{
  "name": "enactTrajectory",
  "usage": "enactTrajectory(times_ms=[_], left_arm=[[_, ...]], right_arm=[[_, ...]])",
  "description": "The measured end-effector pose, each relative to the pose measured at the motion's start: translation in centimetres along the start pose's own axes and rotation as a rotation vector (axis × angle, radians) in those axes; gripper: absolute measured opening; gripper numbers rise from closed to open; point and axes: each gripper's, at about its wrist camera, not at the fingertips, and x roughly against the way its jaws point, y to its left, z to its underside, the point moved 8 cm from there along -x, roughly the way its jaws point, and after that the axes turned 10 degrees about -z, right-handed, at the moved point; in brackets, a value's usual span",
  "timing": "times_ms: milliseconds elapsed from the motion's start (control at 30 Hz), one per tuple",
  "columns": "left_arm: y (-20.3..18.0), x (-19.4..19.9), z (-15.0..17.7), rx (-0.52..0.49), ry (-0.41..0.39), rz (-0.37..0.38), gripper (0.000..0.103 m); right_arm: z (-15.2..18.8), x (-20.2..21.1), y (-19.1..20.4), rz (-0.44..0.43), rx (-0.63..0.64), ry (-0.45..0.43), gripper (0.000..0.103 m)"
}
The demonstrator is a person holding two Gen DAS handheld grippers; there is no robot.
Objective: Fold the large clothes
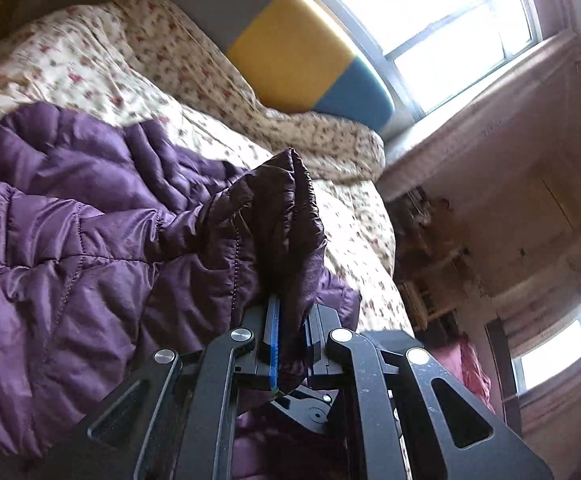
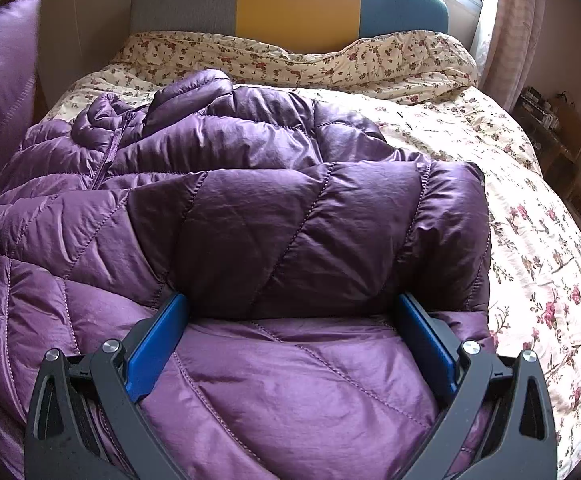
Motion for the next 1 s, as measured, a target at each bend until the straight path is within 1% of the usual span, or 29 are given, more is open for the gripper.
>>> enactTrajectory(times_ms=[67,133,167,200,267,433,500,567,600,633,667,733,767,800,833,867,900,933,1000], left_arm=[[0.0,-0.7,0.8,0.001,0.029,0.016,0.009],[0.1,-1.3,1.2,0.010,0.050,0.026,0.015],[0.2,-1.4,1.3,0.010,0.053,0.020,0.026],[0.5,-1.4,1.4,0.015,0.051,0.014,0.043],[1.3,-1.0,1.3,0.030,0.042,0.011,0.059],[2.5,1.2,1.4,0.023,0.007,-0.026,0.059],[3.6,2.5,1.2,0.016,-0.021,-0.073,0.059],[4.9,3.5,1.1,0.010,-0.045,-0.117,0.059],[5.7,4.1,1.0,0.003,-0.060,-0.155,0.059],[6.7,4.8,1.0,0.000,-0.071,-0.185,0.059],[7.2,5.2,1.0,0.001,-0.074,-0.191,0.059],[8.7,6.3,0.9,0.010,-0.089,-0.226,0.059],[9.2,6.8,0.9,0.013,-0.096,-0.230,0.059],[9.9,7.6,0.9,0.016,-0.110,-0.247,0.059],[10.5,8.4,0.9,0.018,-0.124,-0.265,0.059],[11.0,8.9,0.9,0.023,-0.136,-0.273,0.059],[11.7,9.8,0.9,0.038,-0.149,-0.283,0.059],[12.0,10.2,0.8,0.045,-0.158,-0.288,0.059],[12.8,11.3,0.8,0.057,-0.184,-0.299,0.059]], right_arm=[[0.0,0.0,-0.1,0.000,0.000,0.000,0.101],[0.1,0.0,-0.1,0.001,0.001,0.000,0.101],[0.1,0.0,-0.1,0.001,0.000,0.000,0.101],[0.1,0.0,-0.1,0.000,0.000,0.000,0.101],[0.1,0.0,-0.1,0.002,0.003,0.000,0.101],[0.0,0.1,-0.1,0.009,0.007,0.000,0.101],[-0.1,0.4,0.0,0.010,0.011,0.000,0.099],[-0.3,1.1,0.0,0.018,0.016,-0.005,0.091],[-0.3,1.5,-0.1,0.022,0.017,-0.010,0.089],[-0.3,1.9,-0.2,0.023,0.016,-0.011,0.085],[-0.3,2.5,-0.3,0.022,0.007,-0.016,0.079],[-0.4,3.6,-0.9,0.016,-0.020,-0.035,0.075],[-0.5,4.3,-1.2,0.010,-0.042,-0.048,0.072],[-0.7,5.0,-1.3,-0.006,-0.070,-0.067,0.072],[-1.0,5.6,-1.3,-0.045,-0.106,-0.083,0.071],[-1.3,6.0,-0.8,-0.115,-0.138,-0.085,0.072],[-1.6,6.0,-0.1,-0.174,-0.158,-0.076,0.072],[-1.9,6.1,0.4,-0.202,-0.162,-0.070,0.072],[-2.4,5.6,2.5,-0.298,-0.177,-0.041,0.072]])
